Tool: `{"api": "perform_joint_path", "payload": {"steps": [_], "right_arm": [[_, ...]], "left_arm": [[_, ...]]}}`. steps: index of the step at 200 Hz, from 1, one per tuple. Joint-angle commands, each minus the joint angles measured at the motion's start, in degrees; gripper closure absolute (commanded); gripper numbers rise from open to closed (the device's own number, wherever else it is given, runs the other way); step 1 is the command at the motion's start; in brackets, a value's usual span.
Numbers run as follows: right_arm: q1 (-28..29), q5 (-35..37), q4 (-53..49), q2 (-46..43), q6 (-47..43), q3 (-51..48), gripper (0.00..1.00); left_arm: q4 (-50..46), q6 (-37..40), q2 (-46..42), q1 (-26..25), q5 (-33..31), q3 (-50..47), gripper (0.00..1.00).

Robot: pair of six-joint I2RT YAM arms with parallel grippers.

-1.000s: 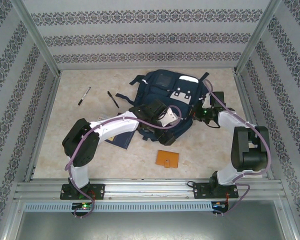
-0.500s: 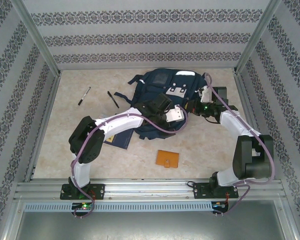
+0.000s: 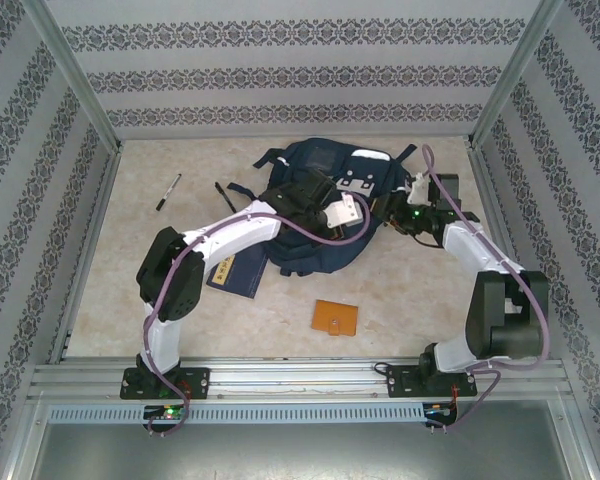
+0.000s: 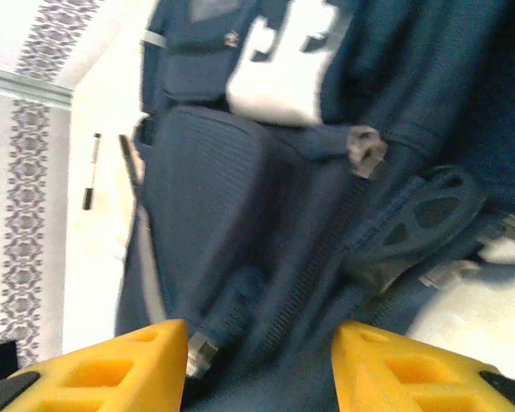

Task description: Pack the student bag

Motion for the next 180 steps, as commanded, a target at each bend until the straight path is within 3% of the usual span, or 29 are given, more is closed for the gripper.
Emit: {"api": "perform_joint_path", "payload": {"steps": [1, 27, 73, 148, 180], "right_arm": [[-2.57, 5.73, 0.11, -4.32, 0.99, -5.50, 0.51], [-3.19, 0.68, 6.93, -5.69, -5.92, -10.41, 0.51], [-2.95, 0.45, 14.39, -3.21, -14.26, -12.09, 0.52], [-2.66, -7.64, 20.89, 8.64, -9.53, -6.38, 0.50], [-2.66, -15.41, 25.73, 10.94, -8.53, -5.49, 0.52]], "left_arm": [[-1.48, -2.96, -1.32, 3.55, 10.81, 0.20, 1.00], [-6.29, 0.15, -1.43, 4.43, 15.79, 2.07, 1.00], [-9.10, -0.41, -0.91, 6.05, 20.78, 5.07, 1.00], [-9.00, -1.69, -1.28, 8.01, 27.29, 7.37, 1.00], [-10.10, -1.50, -0.49, 8.38, 31.22, 8.74, 1.00]]}}
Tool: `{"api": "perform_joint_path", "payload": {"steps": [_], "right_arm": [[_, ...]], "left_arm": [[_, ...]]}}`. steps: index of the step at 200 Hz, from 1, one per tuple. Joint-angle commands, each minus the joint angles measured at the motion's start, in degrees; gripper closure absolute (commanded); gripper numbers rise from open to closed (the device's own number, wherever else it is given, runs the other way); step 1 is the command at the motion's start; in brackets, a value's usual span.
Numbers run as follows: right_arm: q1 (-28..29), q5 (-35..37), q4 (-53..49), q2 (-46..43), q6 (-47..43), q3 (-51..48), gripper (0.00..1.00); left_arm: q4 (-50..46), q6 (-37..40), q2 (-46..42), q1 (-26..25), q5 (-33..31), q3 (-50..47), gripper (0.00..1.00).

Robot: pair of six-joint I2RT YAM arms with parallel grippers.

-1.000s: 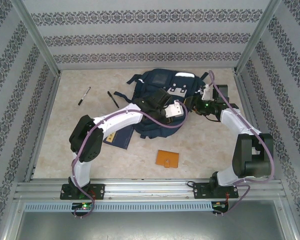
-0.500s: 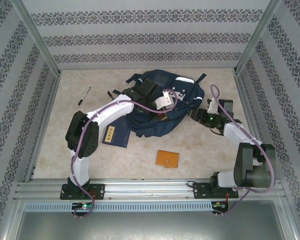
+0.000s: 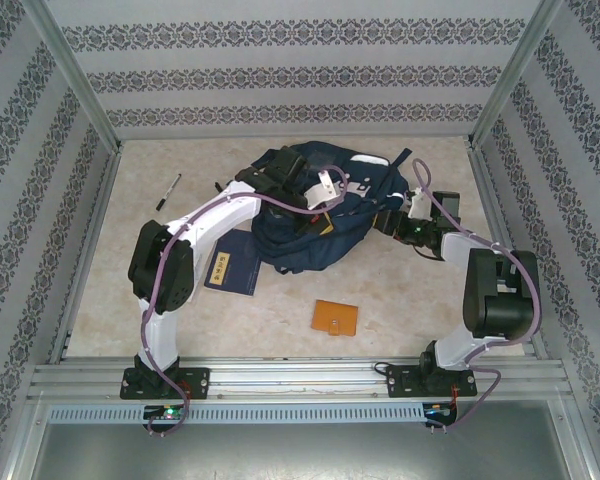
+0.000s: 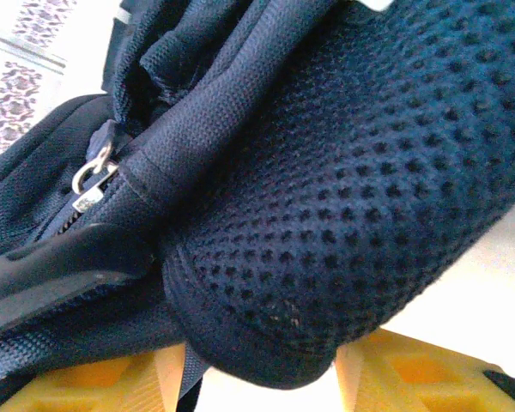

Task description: Pack the student bag

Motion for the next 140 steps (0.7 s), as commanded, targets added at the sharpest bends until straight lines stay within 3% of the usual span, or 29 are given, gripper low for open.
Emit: {"api": "perform_joint_path", "payload": {"steps": [1, 59, 82, 113, 140], "right_arm": [[0.55, -7.67, 7.43, 2.20, 1.66, 2.05, 0.52], [0.73, -10.52, 18.50, 4.18, 7.58, -0.99, 0.45], [0.98, -13.88, 23.00, 5.22, 9.17, -1.05, 0.46], [0.91, -16.33, 38.70, 5.71, 16.94, -4.65, 0.48], [0.86, -16.54, 45.55, 6.05, 21.35, -6.36, 0.52]], "left_arm": [[-0.37, -0.96, -0.54, 0.42, 9.79, 3.67, 1.00], [-1.49, -1.81, -0.44, 2.09, 10.65, 5.03, 1.00], [-3.17, -0.73, -0.44, 2.23, 10.69, 5.91, 1.00], [-3.61, -0.93, -0.44, 2.44, 11.08, 6.79, 1.00], [-3.39, -1.52, -0.44, 2.54, 11.42, 7.26, 1.00]]}}
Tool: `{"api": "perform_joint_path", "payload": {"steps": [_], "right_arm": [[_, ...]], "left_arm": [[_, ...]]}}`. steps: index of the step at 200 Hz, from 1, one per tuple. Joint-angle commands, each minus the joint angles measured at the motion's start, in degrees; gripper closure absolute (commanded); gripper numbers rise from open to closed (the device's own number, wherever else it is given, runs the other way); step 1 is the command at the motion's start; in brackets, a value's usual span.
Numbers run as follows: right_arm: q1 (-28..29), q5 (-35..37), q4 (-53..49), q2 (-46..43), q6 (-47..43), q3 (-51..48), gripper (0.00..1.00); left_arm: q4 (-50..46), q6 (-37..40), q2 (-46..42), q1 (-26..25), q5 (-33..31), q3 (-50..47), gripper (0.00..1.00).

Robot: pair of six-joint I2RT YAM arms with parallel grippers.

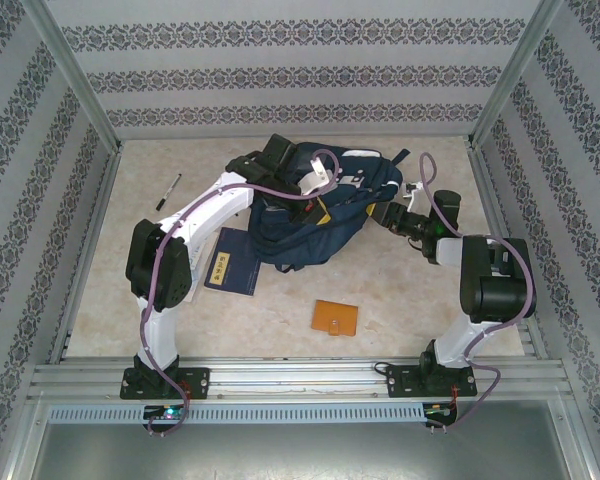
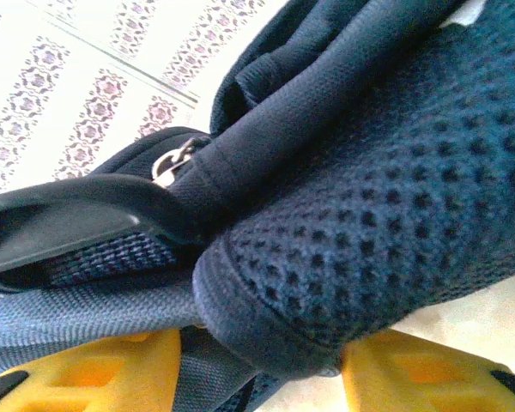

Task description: Pack the student bag

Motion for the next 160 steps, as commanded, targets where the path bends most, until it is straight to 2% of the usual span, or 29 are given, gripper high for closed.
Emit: {"api": "perform_joint_path", "payload": {"steps": [1, 40, 57, 110, 125, 138, 160], "right_arm": [[0.84, -4.29, 13.66, 0.53, 5.64, -1.39, 0.53], [0.23, -3.80, 14.55, 0.18, 7.28, -1.98, 0.66], [-0.30, -4.49, 14.55, 0.33, 7.83, -2.15, 0.68], [-1.09, -5.20, 13.74, -0.52, 6.36, -3.78, 0.83], [-1.42, -3.39, 11.41, -0.81, 4.94, -3.91, 0.83], [-1.56, -0.27, 6.37, -1.57, 2.32, -3.74, 0.70], [-1.56, 3.09, 2.69, -3.05, -1.58, -4.09, 0.69]], "left_arm": [[0.44, -0.19, -0.73, 0.02, 6.60, 2.91, 1.00], [-0.45, 0.49, -0.72, 0.25, 5.86, 3.67, 1.00], [-0.23, 0.38, -0.82, 0.50, 5.47, 3.69, 1.00], [-0.07, 0.62, -0.24, 1.12, 5.00, 3.85, 1.00], [-0.14, 0.71, -0.17, 1.25, 5.18, 3.87, 1.00], [-0.24, 0.82, -0.20, 1.25, 5.27, 3.96, 1.00], [-0.61, 1.14, -0.20, 1.25, 5.91, 4.05, 1.00]]}}
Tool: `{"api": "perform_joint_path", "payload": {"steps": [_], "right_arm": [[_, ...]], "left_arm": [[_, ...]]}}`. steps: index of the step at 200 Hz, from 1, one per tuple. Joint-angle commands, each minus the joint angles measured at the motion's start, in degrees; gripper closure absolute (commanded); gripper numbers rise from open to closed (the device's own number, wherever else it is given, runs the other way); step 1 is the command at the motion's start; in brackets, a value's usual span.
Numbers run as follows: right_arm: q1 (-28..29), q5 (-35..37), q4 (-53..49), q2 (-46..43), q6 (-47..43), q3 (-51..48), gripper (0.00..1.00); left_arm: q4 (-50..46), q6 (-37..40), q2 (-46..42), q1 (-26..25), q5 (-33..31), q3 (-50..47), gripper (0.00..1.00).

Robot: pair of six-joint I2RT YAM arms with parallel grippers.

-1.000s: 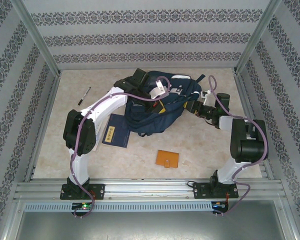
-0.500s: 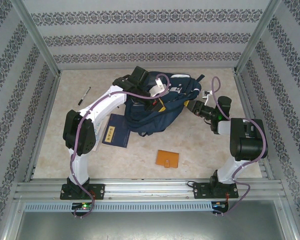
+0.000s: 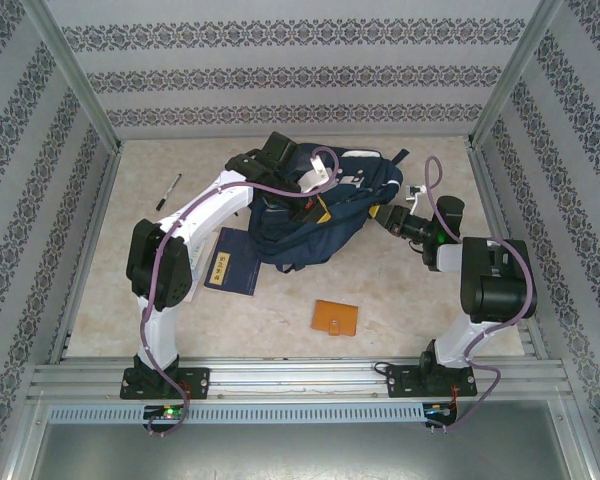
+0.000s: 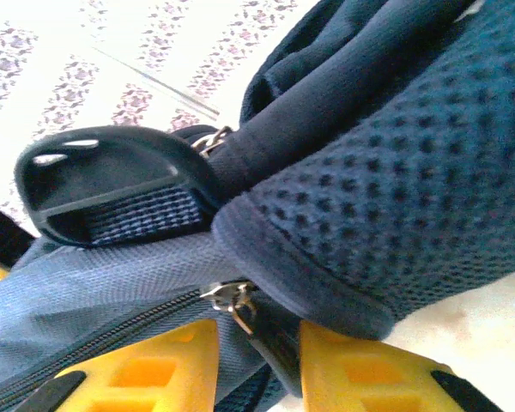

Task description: Pack the student bag

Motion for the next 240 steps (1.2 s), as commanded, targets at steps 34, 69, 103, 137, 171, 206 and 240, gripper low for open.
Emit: {"api": "perform_joint_path", "payload": {"steps": [34, 69, 103, 137, 171, 206, 240], "right_arm": [[-0.30, 1.59, -3.60, -1.06, -5.34, 0.70, 0.82], [0.40, 1.58, -3.76, -0.96, -5.61, 0.51, 0.80], [1.20, 3.22, -7.40, -0.84, -7.81, 1.60, 0.88], [1.21, 6.60, -10.52, -2.92, -9.03, 1.39, 1.00], [1.37, 6.45, -17.31, -7.55, -9.47, 0.88, 1.00], [4.08, 11.06, -45.47, -14.70, -21.06, 5.32, 1.00], [5.47, 14.28, -62.76, -17.04, -26.44, 9.75, 1.00]], "left_arm": [[-0.03, 1.75, -0.28, 0.82, 6.16, 2.67, 1.00], [1.08, 0.87, 0.00, 0.82, 6.41, 2.72, 1.00], [1.23, 0.94, 0.09, 0.84, 6.33, 2.72, 1.00], [1.90, -0.36, 0.35, 0.83, 4.94, 2.63, 1.00], [3.37, -2.30, 2.11, 0.84, 0.35, 2.79, 1.00], [5.42, -1.33, 4.97, 0.83, -2.67, 0.77, 1.00], [12.86, -5.09, 5.35, 0.83, -2.79, -1.85, 1.00]]}}
